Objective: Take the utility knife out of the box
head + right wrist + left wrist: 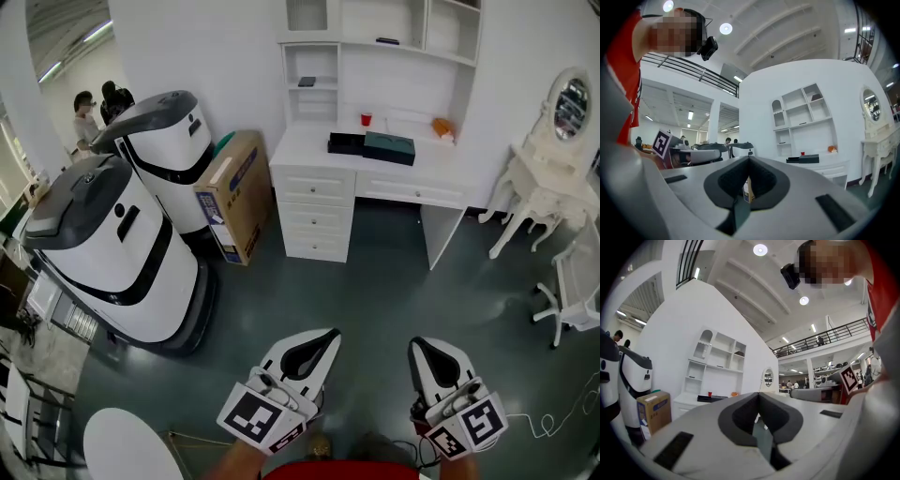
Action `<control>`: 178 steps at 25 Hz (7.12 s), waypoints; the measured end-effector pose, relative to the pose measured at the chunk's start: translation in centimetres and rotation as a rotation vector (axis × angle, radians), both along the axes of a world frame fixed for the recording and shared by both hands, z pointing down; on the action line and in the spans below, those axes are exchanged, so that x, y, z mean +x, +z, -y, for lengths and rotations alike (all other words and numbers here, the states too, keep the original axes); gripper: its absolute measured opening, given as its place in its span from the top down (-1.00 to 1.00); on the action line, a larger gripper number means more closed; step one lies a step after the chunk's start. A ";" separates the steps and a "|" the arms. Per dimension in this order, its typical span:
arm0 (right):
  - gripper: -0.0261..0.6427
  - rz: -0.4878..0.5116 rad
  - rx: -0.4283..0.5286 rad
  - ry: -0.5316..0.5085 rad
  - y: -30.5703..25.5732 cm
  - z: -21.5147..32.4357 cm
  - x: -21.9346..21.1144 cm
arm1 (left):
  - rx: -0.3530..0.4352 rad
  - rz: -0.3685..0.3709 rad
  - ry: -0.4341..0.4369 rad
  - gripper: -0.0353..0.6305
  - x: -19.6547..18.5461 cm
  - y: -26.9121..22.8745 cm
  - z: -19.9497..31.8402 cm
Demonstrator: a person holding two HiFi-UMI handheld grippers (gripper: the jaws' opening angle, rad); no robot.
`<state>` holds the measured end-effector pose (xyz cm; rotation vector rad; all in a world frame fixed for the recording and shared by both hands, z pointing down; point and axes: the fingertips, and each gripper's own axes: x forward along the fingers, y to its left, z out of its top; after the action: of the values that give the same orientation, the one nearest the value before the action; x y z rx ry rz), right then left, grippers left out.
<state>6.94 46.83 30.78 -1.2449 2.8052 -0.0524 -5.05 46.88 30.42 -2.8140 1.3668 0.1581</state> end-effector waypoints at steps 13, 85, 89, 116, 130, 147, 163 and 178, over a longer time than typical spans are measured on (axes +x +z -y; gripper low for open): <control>0.92 0.023 -0.014 -0.014 0.9 11.7 -1.8 | -0.005 0.014 -0.047 0.82 -4.1 0.7 12.0; 0.92 -0.018 -0.049 -0.113 0.8 82.5 -3.8 | -0.221 1.021 0.339 0.45 -3.2 15.2 91.6; 0.92 -0.016 -0.063 -0.091 0.9 83.5 -3.1 | -0.282 1.165 0.435 0.39 -2.7 19.4 92.8; 0.92 0.006 -0.142 0.040 3.8 85.1 -0.3 | -0.690 1.316 0.776 0.38 -3.1 29.6 94.9; 0.92 0.037 -0.146 0.067 3.9 86.3 0.5 | -0.697 1.361 0.817 0.70 -2.8 29.4 94.4; 0.92 0.051 -0.137 0.078 4.0 87.9 0.3 | -0.316 0.838 0.432 0.71 -0.8 17.6 96.4; 0.92 0.073 -0.039 0.040 0.2 88.3 -3.7 | -0.005 0.084 0.146 0.71 -0.6 -1.1 89.3; 0.92 0.054 0.028 0.069 -2.2 88.2 -3.6 | -0.016 0.051 0.143 0.71 0.2 -1.8 87.8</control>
<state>3.33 -41.38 28.56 -1.3127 2.7058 -0.0413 -4.84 -40.96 28.62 -2.9070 1.1624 0.0767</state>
